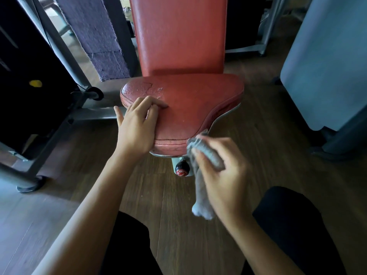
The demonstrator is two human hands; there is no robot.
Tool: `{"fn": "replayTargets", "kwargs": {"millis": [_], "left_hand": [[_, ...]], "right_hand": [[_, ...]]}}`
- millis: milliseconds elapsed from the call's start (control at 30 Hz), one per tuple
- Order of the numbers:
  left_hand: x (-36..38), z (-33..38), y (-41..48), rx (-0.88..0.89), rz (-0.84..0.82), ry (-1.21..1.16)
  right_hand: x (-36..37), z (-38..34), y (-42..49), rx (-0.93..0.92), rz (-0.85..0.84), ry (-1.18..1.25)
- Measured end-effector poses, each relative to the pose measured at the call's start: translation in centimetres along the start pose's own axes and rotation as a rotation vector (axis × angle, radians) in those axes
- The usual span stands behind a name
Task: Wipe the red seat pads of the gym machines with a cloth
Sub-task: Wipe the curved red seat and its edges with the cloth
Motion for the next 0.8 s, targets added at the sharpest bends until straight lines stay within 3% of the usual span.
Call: {"fn": "replayTargets", "kwargs": {"millis": [167,367,633,800], "left_hand": [[0.0,-0.1,-0.2,-0.009,0.008,-0.030],[-0.2,0.3,-0.7,-0.032,0.015,-0.012],[-0.8,1.4,0.4,0.007,-0.018,0.232],[-0.1,2.1,0.8,-0.255,0.065,0.107]], "right_hand": [[0.1,0.1,0.6,-0.041,0.021,0.046],[-0.2,1.9,2.0,0.181,0.107,0.083],[-1.0,1.2,2.5,-0.042,-0.031,-0.036],[-0.3,2.4,4.3,-0.115,-0.024,-0.019]]}}
Point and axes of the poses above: each hand's wrist, its own y-axis towards the middle knuckle, its own x-axis out of the palm, z = x × y, the point moved 6 cm from there along y, towards the middle knuckle, and after that the axes turned 5 degrees about -x, right-handed, at the moved point
